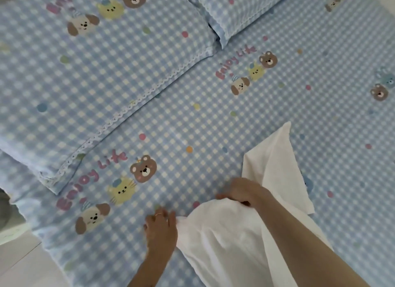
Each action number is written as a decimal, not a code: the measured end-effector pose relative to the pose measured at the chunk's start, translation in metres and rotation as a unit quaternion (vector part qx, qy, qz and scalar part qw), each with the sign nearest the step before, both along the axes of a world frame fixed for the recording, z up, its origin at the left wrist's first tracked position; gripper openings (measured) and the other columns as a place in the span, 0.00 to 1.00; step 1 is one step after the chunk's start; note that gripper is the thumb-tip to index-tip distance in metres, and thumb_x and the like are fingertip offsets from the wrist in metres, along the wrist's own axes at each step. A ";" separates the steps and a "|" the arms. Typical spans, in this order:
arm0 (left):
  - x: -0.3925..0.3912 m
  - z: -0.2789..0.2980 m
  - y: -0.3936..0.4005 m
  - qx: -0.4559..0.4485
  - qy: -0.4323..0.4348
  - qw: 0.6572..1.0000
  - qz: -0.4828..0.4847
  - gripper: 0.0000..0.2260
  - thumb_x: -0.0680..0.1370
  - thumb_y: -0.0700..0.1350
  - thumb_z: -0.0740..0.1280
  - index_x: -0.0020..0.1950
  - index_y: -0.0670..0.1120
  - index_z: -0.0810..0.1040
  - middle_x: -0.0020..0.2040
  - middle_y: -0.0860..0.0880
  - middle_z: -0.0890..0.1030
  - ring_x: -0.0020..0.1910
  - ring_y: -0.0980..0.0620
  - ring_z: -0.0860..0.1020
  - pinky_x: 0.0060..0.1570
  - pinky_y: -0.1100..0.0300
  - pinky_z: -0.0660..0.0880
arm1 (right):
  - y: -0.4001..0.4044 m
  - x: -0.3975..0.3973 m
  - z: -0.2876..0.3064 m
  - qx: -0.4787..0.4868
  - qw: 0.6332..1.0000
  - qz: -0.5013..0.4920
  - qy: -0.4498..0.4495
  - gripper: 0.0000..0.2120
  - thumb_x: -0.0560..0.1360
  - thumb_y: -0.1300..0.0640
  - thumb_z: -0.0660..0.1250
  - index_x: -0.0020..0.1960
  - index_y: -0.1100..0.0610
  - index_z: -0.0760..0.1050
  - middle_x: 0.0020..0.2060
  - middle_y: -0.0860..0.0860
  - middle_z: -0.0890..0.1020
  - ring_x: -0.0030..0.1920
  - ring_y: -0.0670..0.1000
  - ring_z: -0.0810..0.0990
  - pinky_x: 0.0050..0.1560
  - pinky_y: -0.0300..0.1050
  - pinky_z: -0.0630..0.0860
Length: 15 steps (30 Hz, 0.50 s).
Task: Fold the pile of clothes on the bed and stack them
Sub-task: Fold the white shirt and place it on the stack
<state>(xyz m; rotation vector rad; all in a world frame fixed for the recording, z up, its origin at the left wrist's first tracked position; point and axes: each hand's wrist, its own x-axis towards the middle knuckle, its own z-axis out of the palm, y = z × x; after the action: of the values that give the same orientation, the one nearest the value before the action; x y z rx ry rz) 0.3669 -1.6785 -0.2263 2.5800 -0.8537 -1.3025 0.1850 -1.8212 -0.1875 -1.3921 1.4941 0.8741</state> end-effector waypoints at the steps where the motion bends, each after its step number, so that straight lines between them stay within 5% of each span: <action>1: -0.001 0.000 0.000 0.010 0.028 0.999 -0.017 0.13 0.81 0.48 0.57 0.62 0.43 0.70 0.59 0.45 0.75 0.57 0.44 0.73 0.50 0.57 0.67 | 0.003 0.004 -0.004 -0.005 1.000 0.021 0.001 0.17 0.76 0.46 0.66 0.52 0.60 0.75 0.48 0.53 0.78 0.44 0.52 0.77 0.41 0.39 0.71; 4: -0.004 0.011 -0.007 -0.006 0.135 0.989 0.064 0.05 0.77 0.40 0.65 0.51 0.42 0.73 0.47 0.44 0.80 0.43 0.47 0.76 0.39 0.59 0.69 | 0.008 0.009 -0.003 -0.070 0.992 -0.087 -0.062 0.15 0.74 0.60 0.68 0.60 0.57 0.73 0.53 0.53 0.77 0.50 0.51 0.78 0.44 0.38 0.71; 6: 0.002 0.017 -0.007 -0.092 0.175 0.966 0.164 0.07 0.73 0.32 0.66 0.45 0.43 0.74 0.40 0.43 0.80 0.37 0.47 0.76 0.34 0.62 0.71 | 0.001 0.008 0.007 -0.140 0.953 -0.200 -0.179 0.15 0.72 0.62 0.68 0.58 0.52 0.73 0.42 0.47 0.77 0.36 0.44 0.76 0.36 0.35 0.71; 8: 0.014 0.027 -0.004 -0.177 0.206 0.926 0.263 0.14 0.71 0.24 0.65 0.42 0.43 0.72 0.35 0.42 0.77 0.31 0.52 0.76 0.31 0.68 0.72 | -0.015 0.010 0.024 -0.203 0.901 -0.241 -0.298 0.16 0.72 0.63 0.68 0.56 0.49 0.72 0.33 0.44 0.76 0.30 0.39 0.73 0.33 0.30 0.69; 10: 0.023 0.034 0.000 -0.213 0.264 0.876 0.342 0.16 0.71 0.22 0.63 0.43 0.43 0.71 0.33 0.43 0.78 0.28 0.58 0.76 0.29 0.70 0.73 | -0.029 0.014 0.038 -0.240 0.868 -0.216 -0.376 0.19 0.72 0.64 0.68 0.58 0.46 0.71 0.34 0.42 0.79 0.33 0.39 0.76 0.37 0.28 0.71; 15: 0.046 0.025 -0.016 -0.215 0.350 0.761 0.501 0.09 0.75 0.33 0.64 0.52 0.44 0.75 0.45 0.45 0.84 0.45 0.45 0.80 0.39 0.52 0.80 | -0.046 0.031 0.011 -0.239 0.886 -0.272 -0.291 0.18 0.75 0.54 0.69 0.63 0.49 0.69 0.43 0.43 0.82 0.43 0.45 0.80 0.38 0.34 0.74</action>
<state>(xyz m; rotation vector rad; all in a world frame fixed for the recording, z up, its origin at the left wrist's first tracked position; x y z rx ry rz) 0.4129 -1.6941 -0.2015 1.4866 0.3376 -1.2665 0.2159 -1.8674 -0.1767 -1.2930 1.5317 -0.2760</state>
